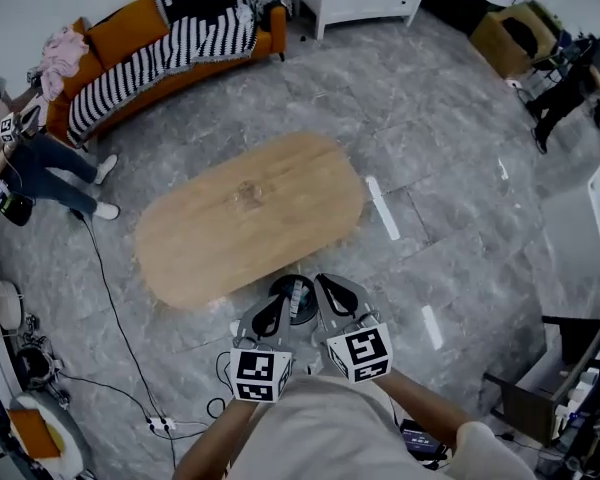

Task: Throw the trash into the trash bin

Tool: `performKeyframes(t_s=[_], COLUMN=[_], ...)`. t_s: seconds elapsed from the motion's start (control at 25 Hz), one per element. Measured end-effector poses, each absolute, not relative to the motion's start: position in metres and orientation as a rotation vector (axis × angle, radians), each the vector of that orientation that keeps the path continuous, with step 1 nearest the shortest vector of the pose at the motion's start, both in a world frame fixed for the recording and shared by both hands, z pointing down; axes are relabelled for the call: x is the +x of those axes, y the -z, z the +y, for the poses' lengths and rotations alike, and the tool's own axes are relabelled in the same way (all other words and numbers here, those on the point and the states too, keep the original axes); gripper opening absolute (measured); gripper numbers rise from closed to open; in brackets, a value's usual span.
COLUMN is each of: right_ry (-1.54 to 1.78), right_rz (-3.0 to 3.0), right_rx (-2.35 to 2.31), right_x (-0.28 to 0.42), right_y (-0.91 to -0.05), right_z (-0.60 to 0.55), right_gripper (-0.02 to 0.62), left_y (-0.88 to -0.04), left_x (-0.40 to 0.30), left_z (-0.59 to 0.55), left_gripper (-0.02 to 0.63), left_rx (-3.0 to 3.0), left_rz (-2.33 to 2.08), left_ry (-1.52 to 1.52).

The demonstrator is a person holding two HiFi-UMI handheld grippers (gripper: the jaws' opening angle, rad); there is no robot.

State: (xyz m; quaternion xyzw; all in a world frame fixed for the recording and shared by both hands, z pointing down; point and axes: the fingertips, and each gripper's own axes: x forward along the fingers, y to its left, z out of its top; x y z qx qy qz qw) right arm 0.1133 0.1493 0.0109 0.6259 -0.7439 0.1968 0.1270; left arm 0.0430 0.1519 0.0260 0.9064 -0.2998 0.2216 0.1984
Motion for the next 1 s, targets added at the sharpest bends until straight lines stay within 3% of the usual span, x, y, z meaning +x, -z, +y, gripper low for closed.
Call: performKeyframes(t_s=[0.32, 1.0], right_ry=[-0.445, -0.468], right_rz=[-2.216, -2.157], right_rx=[1.885, 2.009], right_x=[0.106, 0.135], right_y=[0.042, 0.047], right_z=[0.18, 0.203], right_gripper=[0.021, 0.02], left_y=[0.022, 0.04], left_x=[0.044, 0.078], left_z=[0.164, 0.186], left_gripper=[0.0, 0.0], left_rx=[2.642, 2.792], left_rz=[-0.915, -0.863], left_ry=[-0.55, -0.532])
